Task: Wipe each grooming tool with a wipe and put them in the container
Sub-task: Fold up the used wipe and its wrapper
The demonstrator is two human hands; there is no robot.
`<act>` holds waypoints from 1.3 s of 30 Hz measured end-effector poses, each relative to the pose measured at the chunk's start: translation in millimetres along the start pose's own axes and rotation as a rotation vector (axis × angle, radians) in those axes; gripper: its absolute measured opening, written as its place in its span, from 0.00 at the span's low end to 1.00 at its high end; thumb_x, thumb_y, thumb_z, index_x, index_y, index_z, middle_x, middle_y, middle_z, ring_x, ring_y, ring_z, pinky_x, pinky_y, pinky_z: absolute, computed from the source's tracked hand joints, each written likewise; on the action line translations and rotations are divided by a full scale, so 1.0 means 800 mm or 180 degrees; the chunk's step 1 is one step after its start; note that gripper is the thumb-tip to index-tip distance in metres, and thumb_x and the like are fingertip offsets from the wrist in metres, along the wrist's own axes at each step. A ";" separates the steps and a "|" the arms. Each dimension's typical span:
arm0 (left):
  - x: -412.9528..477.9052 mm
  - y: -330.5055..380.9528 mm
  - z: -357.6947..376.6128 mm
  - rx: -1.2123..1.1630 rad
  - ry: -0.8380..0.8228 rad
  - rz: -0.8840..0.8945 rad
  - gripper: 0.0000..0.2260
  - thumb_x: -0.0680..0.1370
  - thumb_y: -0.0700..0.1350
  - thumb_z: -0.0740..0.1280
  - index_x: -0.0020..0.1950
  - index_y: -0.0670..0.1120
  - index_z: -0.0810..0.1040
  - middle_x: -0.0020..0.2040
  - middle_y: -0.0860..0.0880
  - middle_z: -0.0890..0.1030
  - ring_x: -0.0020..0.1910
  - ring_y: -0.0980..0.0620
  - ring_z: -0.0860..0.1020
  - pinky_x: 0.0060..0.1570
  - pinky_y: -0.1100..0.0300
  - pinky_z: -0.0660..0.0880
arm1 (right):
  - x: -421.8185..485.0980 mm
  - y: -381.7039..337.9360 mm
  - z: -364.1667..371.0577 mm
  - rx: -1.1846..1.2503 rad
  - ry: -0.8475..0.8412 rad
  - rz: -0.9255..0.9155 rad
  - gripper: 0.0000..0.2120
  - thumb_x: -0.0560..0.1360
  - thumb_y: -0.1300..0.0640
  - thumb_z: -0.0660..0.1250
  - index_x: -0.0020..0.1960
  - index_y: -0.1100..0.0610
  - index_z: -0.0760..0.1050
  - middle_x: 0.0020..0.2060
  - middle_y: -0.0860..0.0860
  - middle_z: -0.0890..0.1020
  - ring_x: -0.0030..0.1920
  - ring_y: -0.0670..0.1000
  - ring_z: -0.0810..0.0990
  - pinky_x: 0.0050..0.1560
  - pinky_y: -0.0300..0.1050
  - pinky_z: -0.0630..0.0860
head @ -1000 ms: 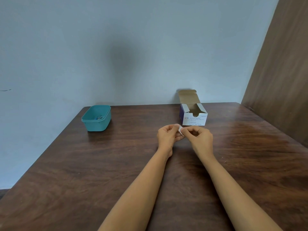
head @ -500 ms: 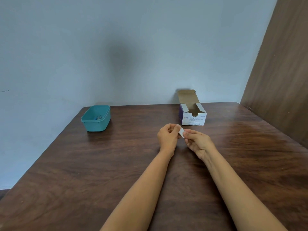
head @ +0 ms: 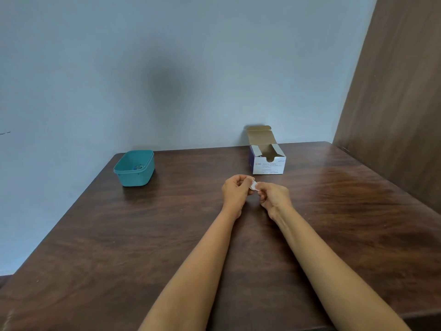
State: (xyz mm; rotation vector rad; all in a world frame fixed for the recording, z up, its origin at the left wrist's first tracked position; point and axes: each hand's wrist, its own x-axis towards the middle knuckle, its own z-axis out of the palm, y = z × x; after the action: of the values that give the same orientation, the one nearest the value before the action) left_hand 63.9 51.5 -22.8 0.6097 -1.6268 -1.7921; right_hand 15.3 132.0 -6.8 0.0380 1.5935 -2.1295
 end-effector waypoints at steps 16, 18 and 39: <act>-0.084 0.015 0.039 0.0402 0.0092 -0.0286 0.05 0.73 0.36 0.68 0.40 0.43 0.82 0.34 0.50 0.80 0.27 0.56 0.74 0.33 0.64 0.75 | -0.067 0.001 -0.078 -0.0165 -0.0016 -0.0269 0.07 0.69 0.73 0.68 0.37 0.62 0.77 0.26 0.54 0.78 0.23 0.44 0.71 0.23 0.32 0.69; -0.102 0.014 0.051 0.0383 -0.0155 -0.0312 0.06 0.73 0.36 0.68 0.39 0.44 0.82 0.32 0.48 0.79 0.25 0.57 0.72 0.29 0.66 0.72 | -0.087 -0.004 -0.105 0.0004 -0.0010 -0.0287 0.07 0.70 0.73 0.68 0.39 0.63 0.77 0.28 0.54 0.78 0.23 0.44 0.73 0.24 0.31 0.69; -0.292 -0.010 0.158 -0.0017 -0.1797 -0.0609 0.12 0.82 0.41 0.61 0.51 0.36 0.81 0.44 0.40 0.84 0.40 0.51 0.84 0.40 0.63 0.81 | -0.283 0.035 -0.351 0.0788 0.0831 -0.0399 0.06 0.73 0.69 0.68 0.47 0.62 0.80 0.37 0.54 0.83 0.31 0.44 0.79 0.29 0.30 0.74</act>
State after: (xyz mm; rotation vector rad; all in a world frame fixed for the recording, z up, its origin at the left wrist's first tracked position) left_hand 134.9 307.4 -32.4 0.2694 -1.9750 -2.2500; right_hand 154.7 462.0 -55.3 0.3167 1.4927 -2.4942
